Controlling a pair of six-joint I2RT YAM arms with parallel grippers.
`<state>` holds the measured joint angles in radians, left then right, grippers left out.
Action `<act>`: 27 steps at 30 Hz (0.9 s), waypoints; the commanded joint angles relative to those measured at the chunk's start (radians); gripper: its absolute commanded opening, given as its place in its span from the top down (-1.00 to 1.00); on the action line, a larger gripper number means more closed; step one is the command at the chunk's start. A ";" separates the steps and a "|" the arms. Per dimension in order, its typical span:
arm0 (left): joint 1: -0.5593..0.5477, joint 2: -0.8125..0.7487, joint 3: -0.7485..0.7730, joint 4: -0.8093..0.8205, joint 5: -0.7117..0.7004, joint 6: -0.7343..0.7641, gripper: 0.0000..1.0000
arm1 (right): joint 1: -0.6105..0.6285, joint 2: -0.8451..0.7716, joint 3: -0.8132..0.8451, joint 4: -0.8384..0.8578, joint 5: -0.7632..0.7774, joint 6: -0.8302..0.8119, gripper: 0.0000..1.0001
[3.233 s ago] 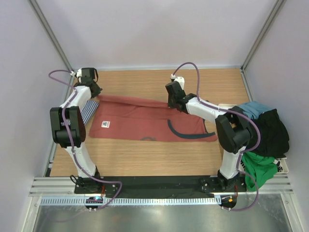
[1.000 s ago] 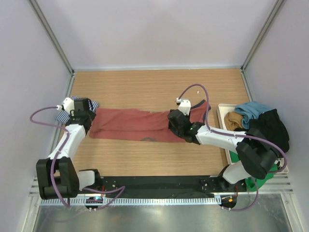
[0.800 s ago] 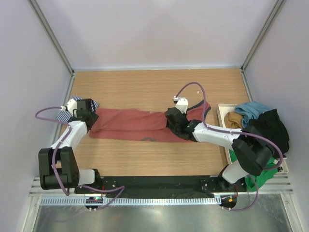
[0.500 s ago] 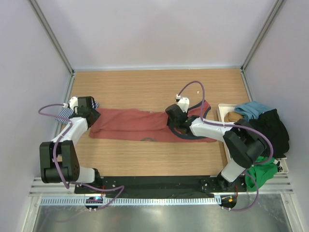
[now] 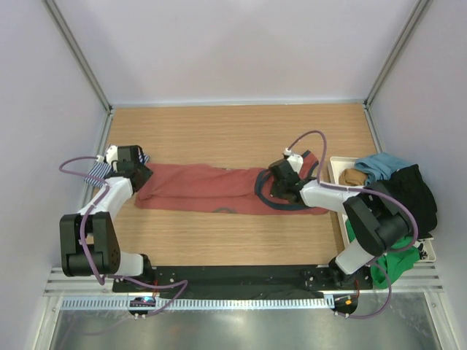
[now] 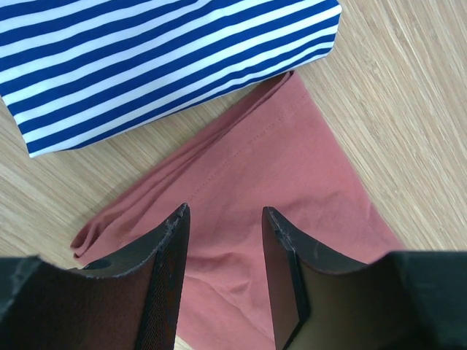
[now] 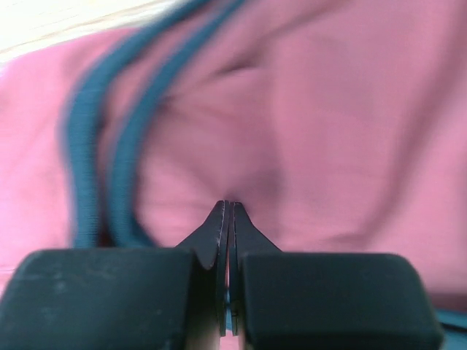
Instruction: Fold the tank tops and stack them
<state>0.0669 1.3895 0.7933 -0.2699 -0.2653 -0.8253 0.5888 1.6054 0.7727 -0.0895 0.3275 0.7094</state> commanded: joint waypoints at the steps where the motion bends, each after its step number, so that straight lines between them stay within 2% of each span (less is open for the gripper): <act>1: -0.004 -0.035 0.011 0.024 0.012 0.008 0.10 | -0.076 -0.087 -0.075 -0.055 -0.033 -0.027 0.98; 6: -0.026 -0.053 -0.011 0.024 0.012 0.002 0.10 | -0.194 -0.159 -0.113 -0.088 -0.053 -0.060 0.97; 7: -0.029 -0.056 -0.016 0.023 0.014 0.002 0.10 | -0.196 -0.166 -0.112 -0.088 -0.061 -0.070 0.91; 8: -0.033 -0.058 -0.019 0.017 0.012 0.003 0.09 | -0.198 -0.176 -0.112 -0.082 -0.073 -0.086 0.75; 9: -0.035 -0.069 -0.022 0.014 0.011 0.003 0.10 | -0.196 -0.199 -0.112 -0.076 -0.108 -0.094 0.43; 10: -0.033 -0.075 -0.028 0.006 0.011 0.006 0.10 | -0.195 -0.206 -0.110 -0.069 -0.129 -0.099 0.30; 12: -0.035 -0.090 -0.031 -0.003 0.005 0.017 0.10 | -0.185 -0.220 -0.095 -0.073 -0.160 -0.103 0.18; 21: -0.035 -0.167 -0.039 -0.046 0.011 0.025 0.09 | 0.031 -0.213 -0.012 -0.168 -0.064 -0.125 0.05; 24: -0.036 -0.170 -0.045 -0.048 0.028 0.023 0.09 | 0.054 -0.173 0.002 -0.165 -0.067 -0.122 0.18; 27: -0.036 -0.179 -0.049 -0.052 0.040 0.022 0.09 | 0.058 -0.139 -0.001 -0.164 -0.093 -0.110 0.19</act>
<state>0.0345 1.2404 0.7540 -0.3134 -0.2428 -0.8108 0.6430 1.4368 0.7483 -0.2371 0.2245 0.5987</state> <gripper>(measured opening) 0.456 0.406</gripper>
